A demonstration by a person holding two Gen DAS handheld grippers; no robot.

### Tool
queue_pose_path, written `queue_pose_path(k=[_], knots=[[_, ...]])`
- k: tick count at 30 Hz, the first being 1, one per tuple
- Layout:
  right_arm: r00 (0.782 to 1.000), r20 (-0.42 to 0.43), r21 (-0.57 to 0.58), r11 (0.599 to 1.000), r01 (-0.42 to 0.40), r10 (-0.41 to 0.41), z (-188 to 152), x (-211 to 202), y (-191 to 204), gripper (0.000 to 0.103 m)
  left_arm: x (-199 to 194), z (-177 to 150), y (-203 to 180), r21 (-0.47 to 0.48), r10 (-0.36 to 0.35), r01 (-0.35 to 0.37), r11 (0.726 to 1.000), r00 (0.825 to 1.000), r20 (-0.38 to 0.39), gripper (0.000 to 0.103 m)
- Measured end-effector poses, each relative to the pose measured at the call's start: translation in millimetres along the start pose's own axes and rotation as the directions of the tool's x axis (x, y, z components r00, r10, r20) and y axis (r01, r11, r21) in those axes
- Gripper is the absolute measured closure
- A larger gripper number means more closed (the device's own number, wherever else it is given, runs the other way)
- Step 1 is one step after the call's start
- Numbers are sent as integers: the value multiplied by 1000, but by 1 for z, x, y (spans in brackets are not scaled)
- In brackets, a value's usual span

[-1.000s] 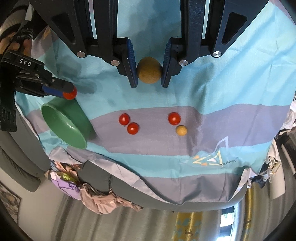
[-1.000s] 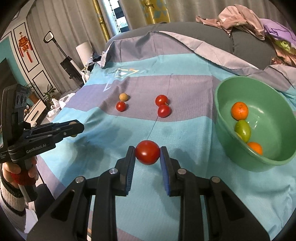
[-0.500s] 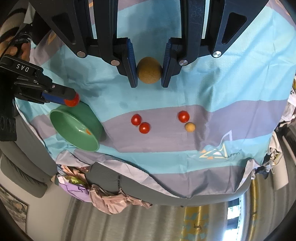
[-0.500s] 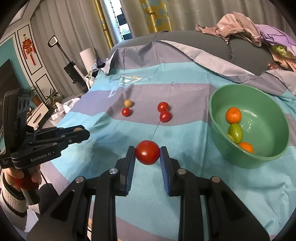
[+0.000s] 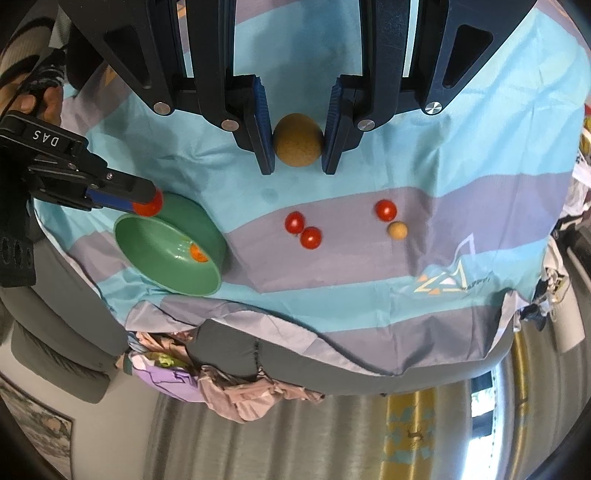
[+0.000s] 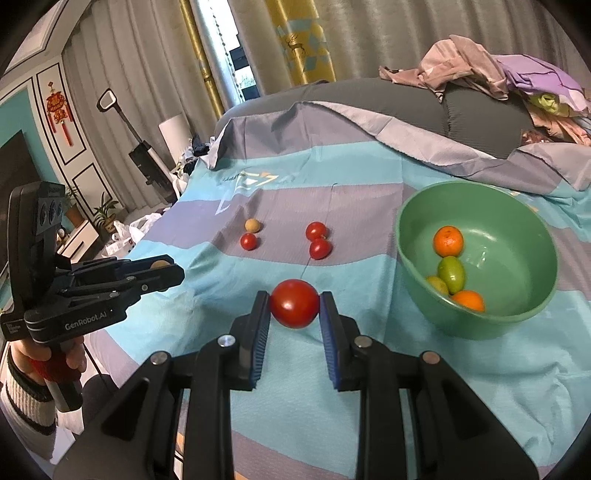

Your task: Organize fruits

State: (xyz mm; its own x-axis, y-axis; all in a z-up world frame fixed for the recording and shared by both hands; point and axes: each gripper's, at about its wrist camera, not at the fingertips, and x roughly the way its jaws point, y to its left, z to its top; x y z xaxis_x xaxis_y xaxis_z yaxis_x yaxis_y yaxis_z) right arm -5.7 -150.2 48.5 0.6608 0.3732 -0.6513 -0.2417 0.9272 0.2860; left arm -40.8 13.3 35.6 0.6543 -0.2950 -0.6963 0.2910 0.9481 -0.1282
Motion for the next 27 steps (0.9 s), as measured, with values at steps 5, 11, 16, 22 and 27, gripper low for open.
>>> queue_pose_path(k=[5,11,16,22,27], knots=[[1000,20,10,1000,8,-8,1,-7,-7,75,1,7,-12,31,-7,7,1000,1000,9,77],[999,44,29,999,19,-20,3,-15,-18,75,4,15,-28,67,-21,21,998,1000,13,77],[998,59,43,999,28,-31,3,-19,-27,75,8,21,-41,93,-36,35,995,999,17,77],[996,75,63,997,42,-47,3,-25,-38,75,13,30,-57,129,-59,57,990,998,18,77],[995,82,78,996,54,-60,3,-27,-47,75,18,36,-71,156,-76,72,985,997,18,77]])
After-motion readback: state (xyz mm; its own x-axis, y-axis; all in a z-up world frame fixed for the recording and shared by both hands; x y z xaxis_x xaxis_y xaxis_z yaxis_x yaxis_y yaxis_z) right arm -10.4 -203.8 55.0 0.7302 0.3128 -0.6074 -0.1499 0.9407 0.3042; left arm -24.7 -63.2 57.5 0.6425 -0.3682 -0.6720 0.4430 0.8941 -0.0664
